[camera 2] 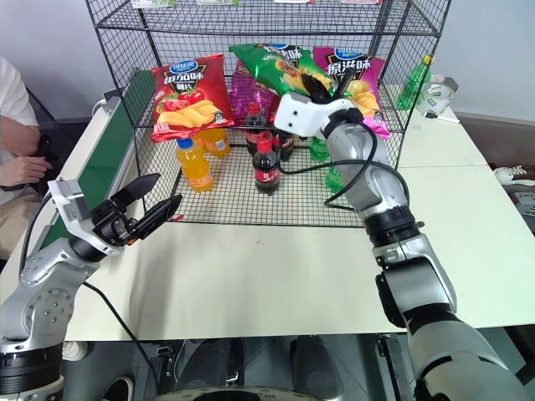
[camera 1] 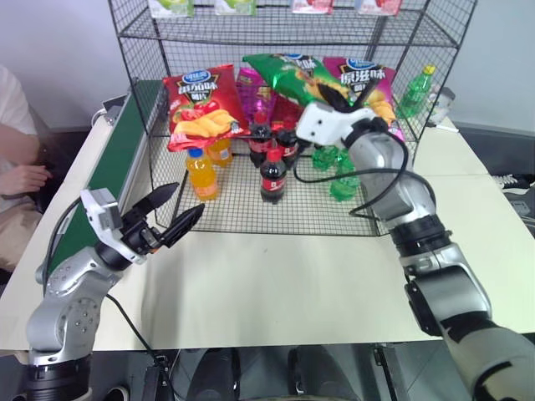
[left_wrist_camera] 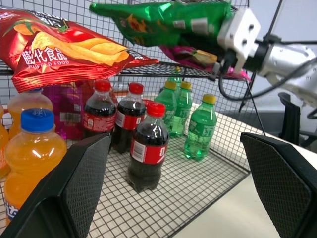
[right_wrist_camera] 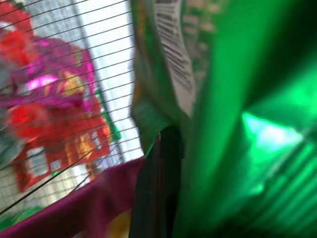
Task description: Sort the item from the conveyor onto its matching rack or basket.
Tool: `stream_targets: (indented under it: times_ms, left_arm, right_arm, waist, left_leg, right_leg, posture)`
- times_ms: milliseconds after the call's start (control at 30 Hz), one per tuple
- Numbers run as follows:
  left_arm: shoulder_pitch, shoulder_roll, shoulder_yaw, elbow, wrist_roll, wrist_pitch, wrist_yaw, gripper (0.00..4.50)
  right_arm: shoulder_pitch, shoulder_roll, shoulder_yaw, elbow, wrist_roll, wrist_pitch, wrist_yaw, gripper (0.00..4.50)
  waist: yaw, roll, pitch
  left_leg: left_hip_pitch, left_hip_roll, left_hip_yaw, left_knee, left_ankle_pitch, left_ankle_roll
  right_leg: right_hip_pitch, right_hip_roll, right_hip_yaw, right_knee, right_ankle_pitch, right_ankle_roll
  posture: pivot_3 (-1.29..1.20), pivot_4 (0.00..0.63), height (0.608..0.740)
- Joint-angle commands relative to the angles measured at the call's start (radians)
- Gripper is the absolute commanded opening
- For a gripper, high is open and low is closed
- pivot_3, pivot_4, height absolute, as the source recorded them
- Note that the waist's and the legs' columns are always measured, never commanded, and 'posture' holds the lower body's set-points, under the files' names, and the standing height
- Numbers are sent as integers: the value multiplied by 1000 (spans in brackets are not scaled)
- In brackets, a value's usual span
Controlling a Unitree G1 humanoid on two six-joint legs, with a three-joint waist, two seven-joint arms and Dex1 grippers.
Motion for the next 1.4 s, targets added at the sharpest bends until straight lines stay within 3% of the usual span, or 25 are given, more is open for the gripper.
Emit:
stream_targets:
  times_ms: [33, 367, 467, 633, 867, 1167, 1400]
  left_arm:
    - [6, -1, -3, -45, 8, -27, 4, 4474]
    - [1, 7, 2, -53, 1, -21, 12, 4474]
    - [2, 5, 0, -56, 1, -18, 15, 4500]
    - [12, 3, -7, -60, 4, -19, 13, 4500]
    - [14, 2, -15, -58, 5, -25, 15, 4500]
    - [9, 1, -26, -54, 12, -31, 13, 4500]
    - [29, 11, -12, -62, 10, -34, 8, 4500]
  right_arm:
    - [-8, 1, 10, 22, 17, -8, -19, 0]
    - [10, 70, 43, 20, 67, 15, -3, 0]
    - [6, 61, 35, 31, 74, 19, -8, 973]
    - [12, 77, 30, -12, 104, 27, 3, 3364]
    - [72, 163, 24, -211, 270, 18, 117, 3364]
    - [84, 166, -9, -260, 365, -13, 138, 3364]
    - [295, 218, -101, -611, 852, 112, 371, 3364]
  waist:
    - [0, 0, 0]
    - [-3, 0, 0]
    - [-1, 0, 0]
    - [-3, 0, 0]
    - [-8, 0, 0]
    - [1, 0, 0]
    - [-1, 0, 0]
  left_leg:
    - [0, 0, 0, 0, 0, 0]
    - [0, 0, 0, 0, 0, 0]
    - [0, 0, 0, 0, 0, 0]
    - [0, 0, 0, 1, 0, 0]
    - [0, 0, 0, -1, 0, 0]
    - [-5, 0, 0, 1, 0, 0]
    - [-10, 0, -1, 1, 0, 0]
  right_leg:
    - [0, 0, 0, 0, 0, 0]
    - [-1, 0, 0, 1, 0, 0]
    - [-1, 0, 0, 2, 0, 0]
    - [0, 0, 0, 2, 0, 0]
    - [-2, 0, 1, 2, 0, 0]
    - [-5, -1, 0, 3, 0, 0]
    - [-9, -1, 0, 2, 0, 0]
  posture:
    - [0, 150, 739]
    - [0, 150, 739]
    - [0, 150, 739]
    - [0, 150, 739]
    - [0, 150, 739]
    - [0, 150, 739]
    - [0, 150, 739]
